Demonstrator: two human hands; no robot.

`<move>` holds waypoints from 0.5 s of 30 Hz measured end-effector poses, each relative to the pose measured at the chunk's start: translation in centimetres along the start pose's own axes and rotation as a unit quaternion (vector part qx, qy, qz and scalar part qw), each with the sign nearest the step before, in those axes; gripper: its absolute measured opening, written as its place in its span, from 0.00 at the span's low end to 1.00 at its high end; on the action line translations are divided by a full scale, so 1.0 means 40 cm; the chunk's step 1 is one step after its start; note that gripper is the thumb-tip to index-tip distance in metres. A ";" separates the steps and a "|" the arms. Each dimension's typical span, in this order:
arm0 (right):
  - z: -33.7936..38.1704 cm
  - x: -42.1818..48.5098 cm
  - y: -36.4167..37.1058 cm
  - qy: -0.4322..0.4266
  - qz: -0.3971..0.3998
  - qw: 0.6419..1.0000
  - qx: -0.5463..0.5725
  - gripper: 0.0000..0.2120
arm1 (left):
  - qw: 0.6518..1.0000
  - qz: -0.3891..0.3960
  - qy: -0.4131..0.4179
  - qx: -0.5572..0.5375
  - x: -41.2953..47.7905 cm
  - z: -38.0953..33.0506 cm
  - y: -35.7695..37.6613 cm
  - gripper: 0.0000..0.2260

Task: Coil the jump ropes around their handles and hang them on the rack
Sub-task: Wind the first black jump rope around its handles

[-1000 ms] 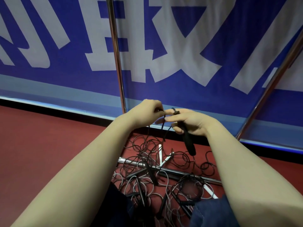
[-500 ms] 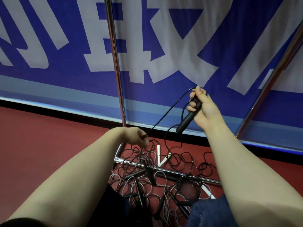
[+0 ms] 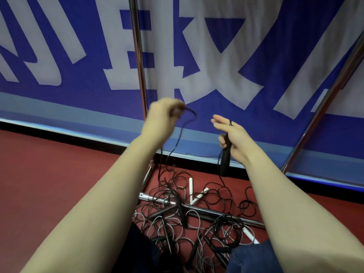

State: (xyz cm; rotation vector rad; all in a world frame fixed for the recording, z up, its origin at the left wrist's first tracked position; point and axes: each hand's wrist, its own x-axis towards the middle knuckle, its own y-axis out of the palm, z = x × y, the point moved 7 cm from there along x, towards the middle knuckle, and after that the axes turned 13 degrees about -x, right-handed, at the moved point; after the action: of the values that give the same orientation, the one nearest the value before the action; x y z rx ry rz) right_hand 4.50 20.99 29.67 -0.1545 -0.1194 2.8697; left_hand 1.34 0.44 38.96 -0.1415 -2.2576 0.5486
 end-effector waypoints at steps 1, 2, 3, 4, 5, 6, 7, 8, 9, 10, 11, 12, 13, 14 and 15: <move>0.022 -0.010 0.025 -0.015 0.039 0.999 0.009 0.15 | 0.998 0.057 0.001 0.022 -0.012 0.006 0.042 0.09; 0.036 -0.021 0.053 -0.021 0.082 0.996 -0.001 0.14 | 0.995 0.096 0.000 0.026 -0.023 0.010 0.073 0.08; 0.043 -0.034 0.081 -0.024 0.122 0.992 -0.029 0.13 | 0.993 0.120 -0.003 0.019 -0.032 0.011 0.091 0.07; 0.046 -0.046 0.103 -0.026 0.153 0.985 -0.071 0.11 | 0.991 0.133 -0.007 0.012 -0.035 0.010 0.101 0.07; 0.048 -0.056 0.118 -0.031 0.167 0.978 -0.119 0.09 | 0.990 0.138 -0.009 0.013 -0.034 0.009 0.104 0.08; 0.050 -0.062 0.125 -0.040 0.167 0.972 -0.161 0.07 | 0.990 0.138 -0.009 0.019 -0.031 0.009 0.103 0.08; 0.055 -0.063 0.126 -0.052 0.157 0.967 -0.194 0.09 | 0.990 0.136 -0.017 0.022 -0.029 0.013 0.100 0.08; 0.063 -0.060 0.122 -0.066 0.143 0.966 -0.208 0.11 | 0.990 0.134 -0.028 0.016 -0.032 0.017 0.097 0.07; 0.076 -0.059 0.116 -0.081 0.125 0.969 -0.199 0.14 | 0.990 0.132 -0.043 -0.002 -0.038 0.026 0.095 0.05; 0.093 -0.054 0.105 -0.098 0.104 0.976 -0.167 0.15 | 0.989 0.135 -0.061 -0.019 -0.046 0.040 0.095 0.02; 0.116 -0.052 0.089 -0.118 0.084 0.983 -0.115 0.15 | 0.985 0.147 -0.083 -0.031 -0.057 0.058 0.101 0.02; 0.141 -0.049 0.071 -0.139 0.069 0.986 -0.055 0.15 | 0.978 0.172 -0.110 -0.036 -0.072 0.085 0.113 0.03; 0.171 -0.050 0.053 -0.161 0.061 0.985 0.007 0.15 | 0.966 0.208 -0.149 -0.045 -0.094 0.125 0.133 0.04; 0.200 -0.055 0.037 -0.182 0.059 0.979 0.068 0.15 | 0.948 0.252 -0.187 -0.057 -0.119 0.159 0.155 0.03; 0.225 -0.060 0.023 -0.200 0.061 0.970 0.125 0.16 | 0.929 0.296 -0.216 -0.052 -0.145 0.193 0.177 0.02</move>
State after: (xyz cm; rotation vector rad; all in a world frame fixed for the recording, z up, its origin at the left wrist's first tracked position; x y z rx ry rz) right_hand 5.53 18.88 38.71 0.4829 0.1839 2.9644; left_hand -0.86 2.61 27.36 -0.8504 -2.6698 0.8341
